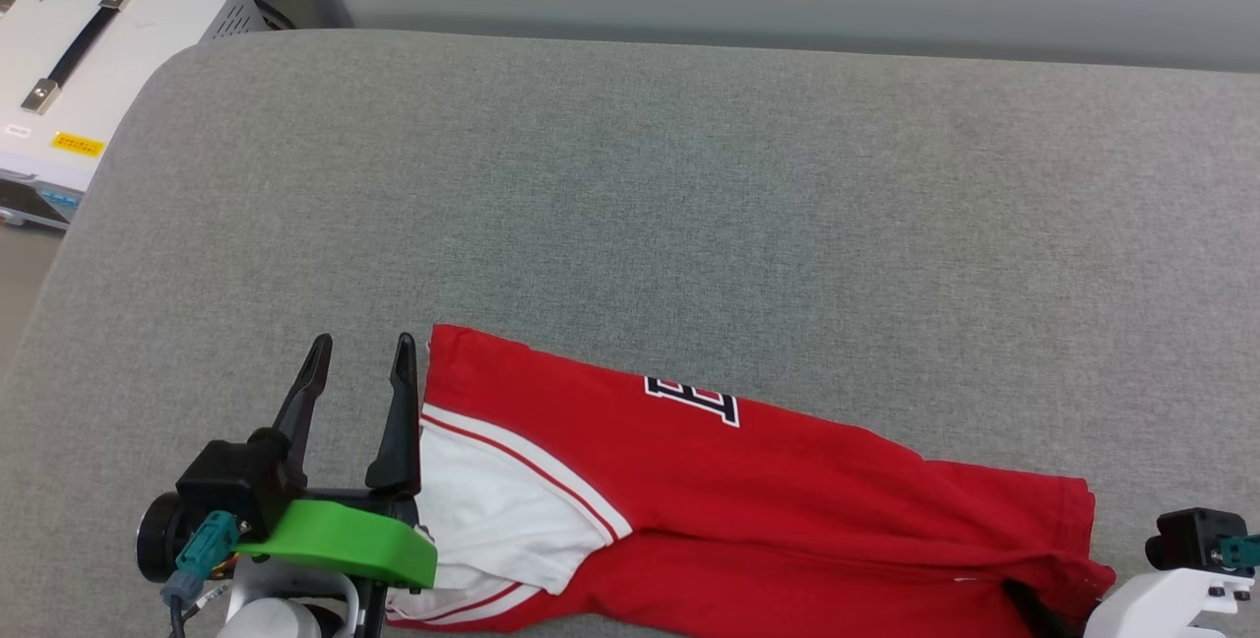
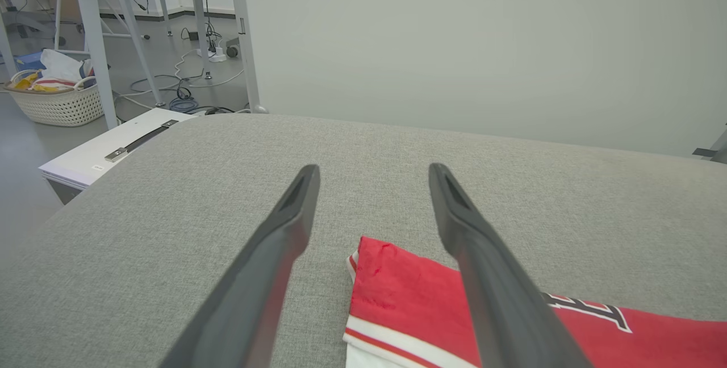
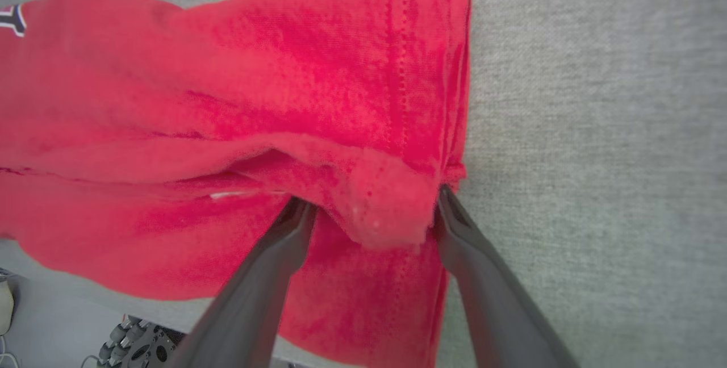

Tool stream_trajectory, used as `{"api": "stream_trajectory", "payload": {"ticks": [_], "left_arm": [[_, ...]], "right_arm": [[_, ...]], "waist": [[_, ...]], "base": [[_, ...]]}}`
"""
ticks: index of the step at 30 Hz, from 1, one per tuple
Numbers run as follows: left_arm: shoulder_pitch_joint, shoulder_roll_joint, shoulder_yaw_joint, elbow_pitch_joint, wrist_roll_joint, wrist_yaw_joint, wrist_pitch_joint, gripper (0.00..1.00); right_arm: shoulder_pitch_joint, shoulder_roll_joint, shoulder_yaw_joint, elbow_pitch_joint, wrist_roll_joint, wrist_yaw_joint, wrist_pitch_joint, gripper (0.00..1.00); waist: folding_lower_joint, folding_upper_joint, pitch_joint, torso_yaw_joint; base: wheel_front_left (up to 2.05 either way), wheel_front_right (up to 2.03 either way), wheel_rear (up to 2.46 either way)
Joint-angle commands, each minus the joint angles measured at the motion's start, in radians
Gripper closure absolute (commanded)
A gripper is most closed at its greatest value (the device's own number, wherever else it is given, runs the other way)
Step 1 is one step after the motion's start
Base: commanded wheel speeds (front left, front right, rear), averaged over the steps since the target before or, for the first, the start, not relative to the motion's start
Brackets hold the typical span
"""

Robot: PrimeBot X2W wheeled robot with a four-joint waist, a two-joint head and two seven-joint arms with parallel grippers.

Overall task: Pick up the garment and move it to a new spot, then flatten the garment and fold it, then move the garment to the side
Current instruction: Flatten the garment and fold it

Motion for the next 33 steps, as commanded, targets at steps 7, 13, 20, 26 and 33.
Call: {"api": "stream_trajectory", "payload": {"ticks": [7,13,20,26,33], "left_arm": [[-0.012,-0.017,0.018,0.010,0.017,-0.022,-0.006,0.00],[-0.008,-0.018,0.022,0.021,0.017,-0.030,-0.006,0.00],[0.002,-0.016,0.023,0.033,0.017,-0.028,-0.006,0.00],[0.016,-0.009,0.024,0.032,0.015,-0.023,-0.005,0.00],[0.032,0.005,0.021,0.021,0.022,-0.014,0.003,0.00]], "right_arm": [[-0.040,0.025,0.019,0.070,-0.006,-0.001,-0.018,0.00],[-0.048,0.034,0.040,0.100,0.005,-0.001,0.022,1.00],[-0.047,0.028,0.045,0.077,0.024,-0.001,0.023,1.00],[-0.046,-0.010,0.036,-0.006,0.027,-0.001,0.004,1.00],[-0.032,-0.056,-0.068,-0.085,0.006,-0.001,0.045,1.00]], "waist": [[0.0000,0.0000,0.009,-0.002],[0.0000,0.0000,0.004,-0.007],[0.0000,0.0000,-0.018,-0.011],[0.0000,0.0000,-0.045,-0.021],[0.0000,0.0000,-0.067,-0.036]], "base": [[0.00,0.00,0.00],[0.00,0.00,0.00],[0.00,0.00,0.00],[0.00,0.00,0.00],[0.00,0.00,0.00]]}}
